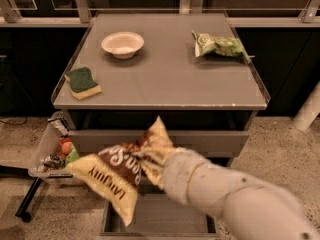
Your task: Pick brown chip bag from bottom drawer and place on counter
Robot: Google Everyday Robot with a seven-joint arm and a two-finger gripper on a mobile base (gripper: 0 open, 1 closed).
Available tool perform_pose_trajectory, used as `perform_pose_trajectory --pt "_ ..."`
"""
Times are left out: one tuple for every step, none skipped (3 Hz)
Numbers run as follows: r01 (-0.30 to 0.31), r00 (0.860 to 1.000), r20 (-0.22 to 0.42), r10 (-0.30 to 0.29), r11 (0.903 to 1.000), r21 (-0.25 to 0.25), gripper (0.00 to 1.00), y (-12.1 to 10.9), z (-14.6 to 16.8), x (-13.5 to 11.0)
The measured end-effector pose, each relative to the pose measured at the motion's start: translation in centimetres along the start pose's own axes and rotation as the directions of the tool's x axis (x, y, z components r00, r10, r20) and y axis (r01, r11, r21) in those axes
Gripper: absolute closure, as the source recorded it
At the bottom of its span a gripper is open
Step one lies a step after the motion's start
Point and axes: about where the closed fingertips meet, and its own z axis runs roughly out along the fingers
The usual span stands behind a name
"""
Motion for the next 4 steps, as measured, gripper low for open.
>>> perform_pose_trajectory --pt "0.112 0.994 -0.006 -0.112 0.9916 0.065 1.0 -7.0 -5.0 -1.7" --pt "0.126 0.992 0.005 -0.127 0.9898 0.065 1.0 -9.3 -6.5 -2.8" --pt "0.145 0.988 0.041 -0.148 0.9874 0.064 1.0 -9.8 -6.9 -3.0" --pt "0.224 0.972 0.069 -0.225 0.9742 0.022 1.0 -12.3 -7.6 -2.6"
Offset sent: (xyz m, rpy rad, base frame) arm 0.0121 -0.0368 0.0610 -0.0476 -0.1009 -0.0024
